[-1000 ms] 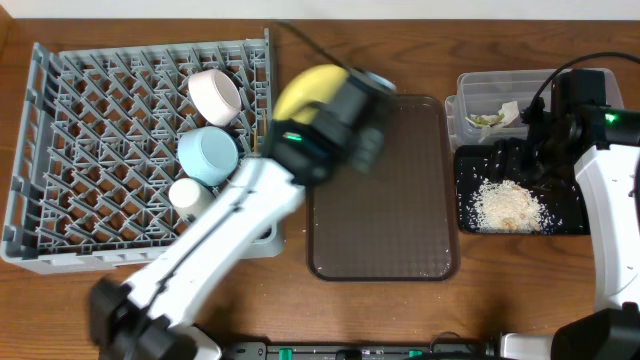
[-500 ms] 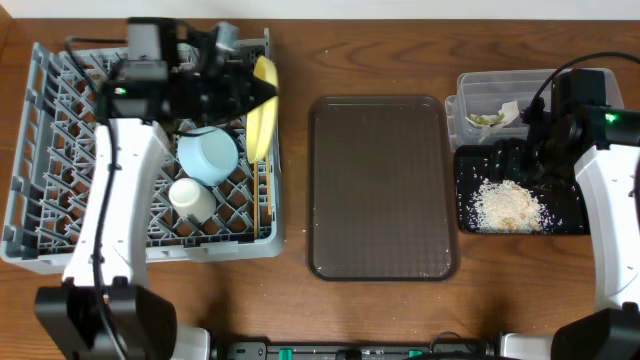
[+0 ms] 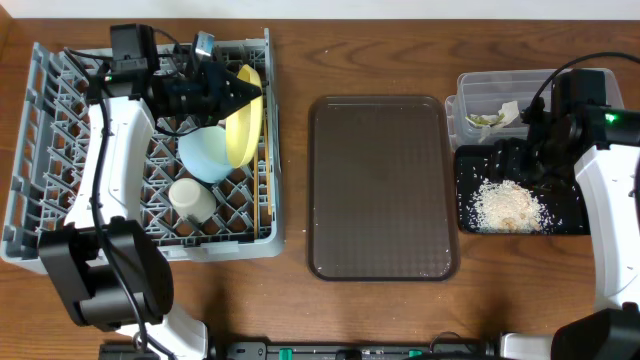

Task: Sort waste into correct bins and load items into the dishwasher rack
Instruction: 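Lift the yellow plate and carry it over the dish rack, then lower the yellow plate upright into the rack slots and open the gripper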

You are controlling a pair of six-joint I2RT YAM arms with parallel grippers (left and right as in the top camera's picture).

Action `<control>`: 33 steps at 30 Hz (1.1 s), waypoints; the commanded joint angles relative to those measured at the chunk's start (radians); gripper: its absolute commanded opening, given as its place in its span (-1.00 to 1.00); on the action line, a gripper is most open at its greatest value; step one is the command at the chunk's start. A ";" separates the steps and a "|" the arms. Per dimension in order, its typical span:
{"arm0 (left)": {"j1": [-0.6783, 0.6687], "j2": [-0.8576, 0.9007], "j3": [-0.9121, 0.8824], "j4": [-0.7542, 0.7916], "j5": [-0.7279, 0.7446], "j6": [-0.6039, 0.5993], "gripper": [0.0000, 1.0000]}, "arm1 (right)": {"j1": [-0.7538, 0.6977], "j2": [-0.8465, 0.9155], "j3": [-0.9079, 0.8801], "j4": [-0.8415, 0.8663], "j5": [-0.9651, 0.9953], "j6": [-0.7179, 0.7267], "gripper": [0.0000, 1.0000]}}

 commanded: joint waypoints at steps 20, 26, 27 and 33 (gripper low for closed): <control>0.009 -0.142 -0.002 0.039 -0.037 -0.225 -0.88 | -0.005 0.000 0.003 -0.003 0.003 -0.007 0.53; 0.006 -0.130 -0.003 0.030 -0.073 -0.245 -0.88 | -0.005 0.000 0.003 -0.004 0.003 -0.007 0.53; 0.006 -0.129 -0.006 0.025 -0.102 -0.245 -0.88 | -0.005 0.000 0.003 -0.004 0.003 -0.007 0.53; 0.006 -0.113 -0.049 -0.002 -0.242 -0.229 -0.88 | -0.005 0.000 0.003 -0.003 0.003 -0.007 0.53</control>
